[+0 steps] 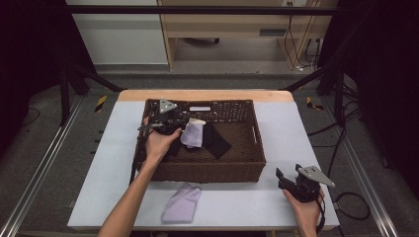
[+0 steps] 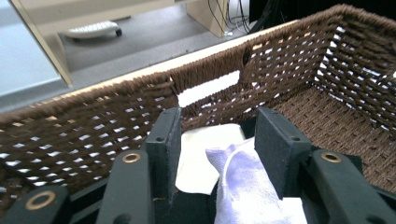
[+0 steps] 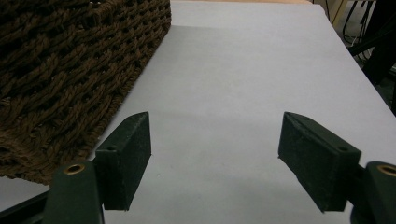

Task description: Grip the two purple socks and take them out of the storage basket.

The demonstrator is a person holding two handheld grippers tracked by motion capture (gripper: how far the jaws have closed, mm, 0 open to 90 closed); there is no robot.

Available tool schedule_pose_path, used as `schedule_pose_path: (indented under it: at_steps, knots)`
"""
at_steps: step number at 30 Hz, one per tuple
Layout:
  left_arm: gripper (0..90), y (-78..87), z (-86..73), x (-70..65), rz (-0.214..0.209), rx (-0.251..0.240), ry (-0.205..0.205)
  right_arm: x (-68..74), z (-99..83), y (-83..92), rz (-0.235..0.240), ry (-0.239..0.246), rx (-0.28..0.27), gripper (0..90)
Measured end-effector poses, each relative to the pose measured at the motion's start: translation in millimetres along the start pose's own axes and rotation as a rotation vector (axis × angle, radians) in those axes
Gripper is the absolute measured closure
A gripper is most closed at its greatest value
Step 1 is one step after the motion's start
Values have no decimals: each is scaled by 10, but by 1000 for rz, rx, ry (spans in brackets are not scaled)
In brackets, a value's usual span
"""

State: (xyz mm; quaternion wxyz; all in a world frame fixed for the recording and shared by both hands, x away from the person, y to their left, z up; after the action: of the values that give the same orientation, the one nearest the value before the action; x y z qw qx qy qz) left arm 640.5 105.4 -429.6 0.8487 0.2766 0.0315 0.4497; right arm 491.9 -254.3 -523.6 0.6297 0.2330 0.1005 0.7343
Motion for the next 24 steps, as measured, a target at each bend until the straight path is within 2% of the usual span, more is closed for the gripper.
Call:
schedule_pose_path:
  at_steps: [4, 6, 10, 14, 16, 20, 24]
  knots:
    - [504, -106, -88, -11, -4, 48, -15, 8, -7, -6, 4, 6, 7, 256]
    - [500, -116, -95, 2, -5, 46, -4, 10, -10, -10, 7, 9, 8, 256]
    - [498, -142, -168, 9, -3, 94, -23, 10, -16, -20, 11, 8, 17, 255]
    - [501, -200, -267, 15, -12, 154, -23, 17, -19, -20, 17, 10, 18, 254]
    - [505, -207, -282, 11, -15, 159, -30, 17, -19, -17, 16, 10, 18, 255]
    - [517, -237, -316, -45, -43, 187, -64, 16, -23, -22, 19, 10, 24, 255]
    - [527, -270, -371, -71, -59, 224, -63, 16, -22, -21, 18, 10, 24, 254]
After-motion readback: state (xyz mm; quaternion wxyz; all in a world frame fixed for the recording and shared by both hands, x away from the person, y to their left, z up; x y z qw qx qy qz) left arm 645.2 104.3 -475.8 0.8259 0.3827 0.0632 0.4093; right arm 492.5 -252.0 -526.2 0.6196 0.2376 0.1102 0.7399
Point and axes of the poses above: each handheld gripper's, and its own axes: y roughly backward along the jaws, z roughly out of its top, x roughly to its left, the point moved 9 cm from there along -y, roughly forward along the jaws, and after that the axes turned 11 degrees about -y, right-handed, at the moved point
